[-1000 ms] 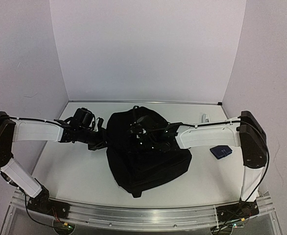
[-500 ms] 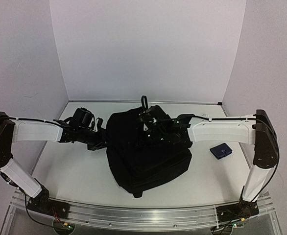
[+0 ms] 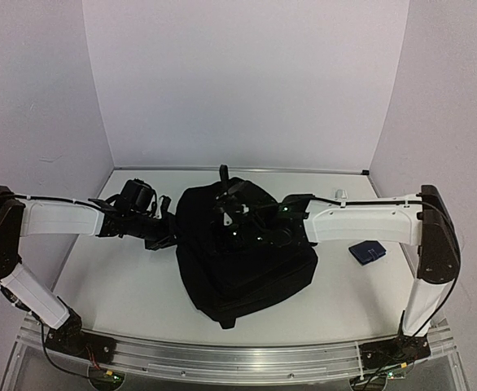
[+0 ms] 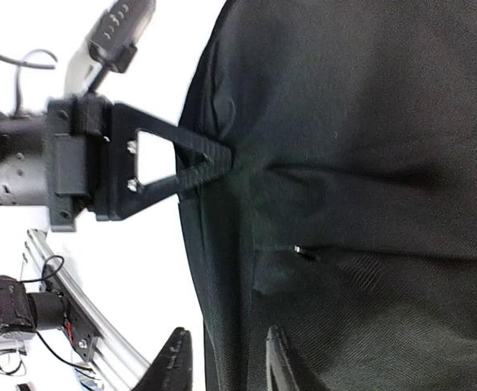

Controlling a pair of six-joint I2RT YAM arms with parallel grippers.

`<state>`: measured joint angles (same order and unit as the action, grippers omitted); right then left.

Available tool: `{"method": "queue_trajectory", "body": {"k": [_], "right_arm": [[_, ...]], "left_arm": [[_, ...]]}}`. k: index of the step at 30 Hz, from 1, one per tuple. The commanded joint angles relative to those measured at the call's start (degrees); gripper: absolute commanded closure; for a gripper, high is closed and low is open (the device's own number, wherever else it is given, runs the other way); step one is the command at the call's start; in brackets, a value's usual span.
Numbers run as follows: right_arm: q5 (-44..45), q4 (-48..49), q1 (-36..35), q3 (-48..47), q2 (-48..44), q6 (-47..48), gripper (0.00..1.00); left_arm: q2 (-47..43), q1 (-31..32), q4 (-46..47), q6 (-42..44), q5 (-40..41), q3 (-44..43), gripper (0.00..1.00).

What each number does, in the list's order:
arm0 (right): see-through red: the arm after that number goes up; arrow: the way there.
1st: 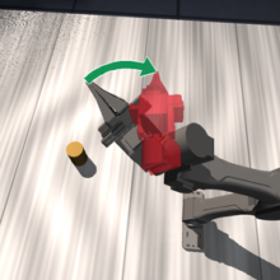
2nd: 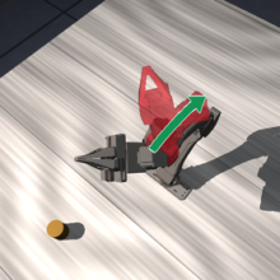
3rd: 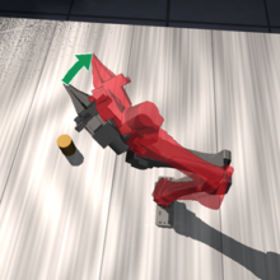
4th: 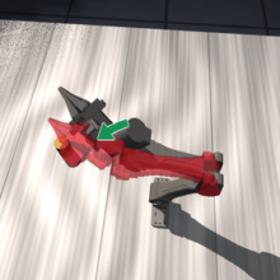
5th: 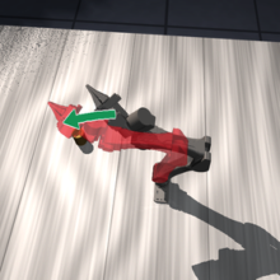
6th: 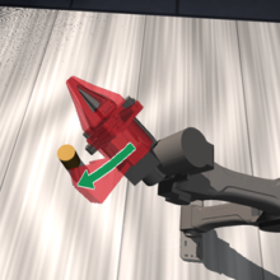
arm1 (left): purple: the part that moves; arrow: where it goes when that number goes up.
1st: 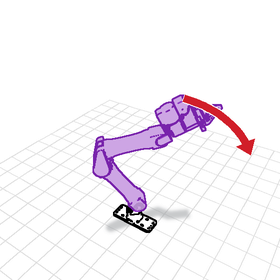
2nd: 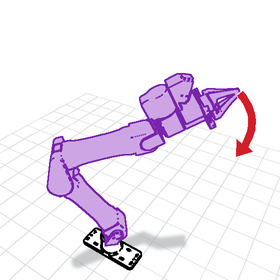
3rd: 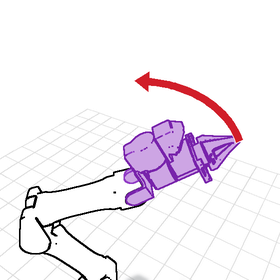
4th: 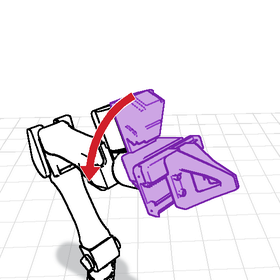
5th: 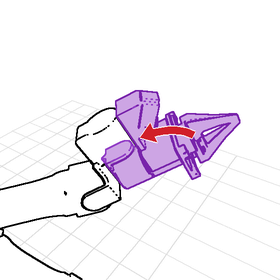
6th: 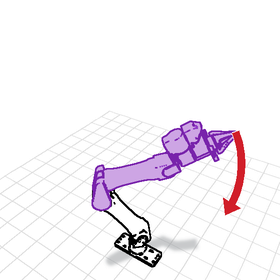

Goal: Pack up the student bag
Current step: Unzip the student bag at the center of the board.

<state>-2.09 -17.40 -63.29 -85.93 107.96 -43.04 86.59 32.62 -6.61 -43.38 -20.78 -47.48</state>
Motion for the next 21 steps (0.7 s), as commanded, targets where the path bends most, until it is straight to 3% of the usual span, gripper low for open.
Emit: {"method": "queue_trajectory", "body": {"k": [1,5,13,17,21], "right_arm": [[5.53,-0.52,0.22,-0.95,-0.59,-1.95,0.58],[7.81,-1.14,0.94,0.51,-2.56,-2.63,0.47],[5.67,-0.97,3.73,-0.51,-1.14,-0.74,0.45],[4.68,-0.7,4.09,-1.89,0.87,0.42,0.48],[3.58,0.19,4.07,-3.14,1.75,1.19,0.59]], "left_arm": [[-1.06,-0.63,0.35,0.86,1.17,-0.07,1.0],[-1.23,-0.63,0.37,0.75,1.24,-0.06,1.0],[-1.2,-0.63,0.23,0.48,1.03,-0.23,1.0],[-0.99,-0.63,0.03,0.57,1.0,-0.58,1.0],[-0.96,-0.63,-0.15,0.62,0.87,-0.76,1.0]]}}
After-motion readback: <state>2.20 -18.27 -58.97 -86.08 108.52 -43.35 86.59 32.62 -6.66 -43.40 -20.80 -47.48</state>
